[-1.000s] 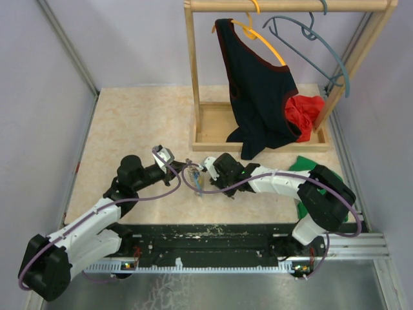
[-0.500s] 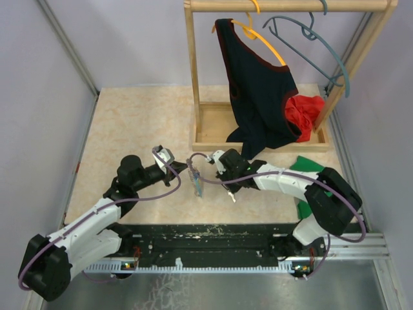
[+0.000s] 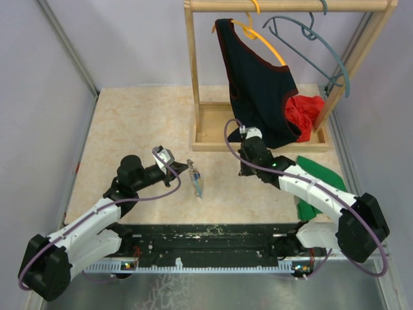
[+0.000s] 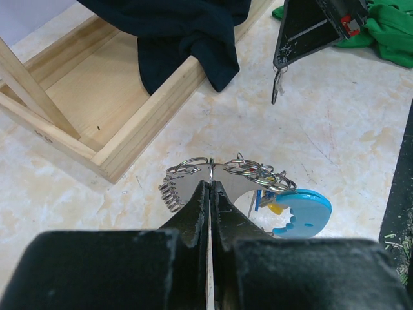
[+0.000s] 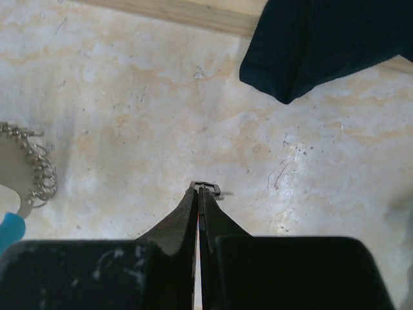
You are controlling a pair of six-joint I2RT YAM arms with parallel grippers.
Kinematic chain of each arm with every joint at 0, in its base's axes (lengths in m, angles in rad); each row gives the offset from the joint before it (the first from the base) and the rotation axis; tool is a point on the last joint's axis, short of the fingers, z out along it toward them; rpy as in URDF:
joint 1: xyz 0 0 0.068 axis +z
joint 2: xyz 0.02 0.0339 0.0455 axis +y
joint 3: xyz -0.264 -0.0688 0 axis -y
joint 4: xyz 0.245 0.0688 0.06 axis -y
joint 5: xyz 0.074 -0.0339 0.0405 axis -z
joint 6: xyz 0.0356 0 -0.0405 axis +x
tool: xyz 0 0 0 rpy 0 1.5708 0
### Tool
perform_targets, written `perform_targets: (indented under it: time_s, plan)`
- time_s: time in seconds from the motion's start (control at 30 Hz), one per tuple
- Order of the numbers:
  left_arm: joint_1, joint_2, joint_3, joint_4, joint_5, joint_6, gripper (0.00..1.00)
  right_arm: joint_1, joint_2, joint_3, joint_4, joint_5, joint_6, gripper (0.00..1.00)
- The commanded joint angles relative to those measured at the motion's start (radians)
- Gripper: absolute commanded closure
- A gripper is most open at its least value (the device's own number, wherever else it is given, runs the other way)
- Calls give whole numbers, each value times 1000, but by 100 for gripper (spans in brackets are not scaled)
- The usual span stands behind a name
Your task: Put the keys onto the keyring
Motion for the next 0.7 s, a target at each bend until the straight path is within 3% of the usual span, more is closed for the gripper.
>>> perform_targets:
  time_s: [0.0,0.27,0.47,0.67]
  plan:
    - [5,-7,-8,7,25,-2,99,-3,-20,-27,20,89,214,100]
    - [5,-3,-4,9,29,-4,99,33,19,-172,198,-64,448,100]
    - [5,0,0,8,36,-4,99,105,109,-190,341,-170,568,100]
    - [4,-11,-3,6,32,-5,99,113,97,-181,318,-73,547,100]
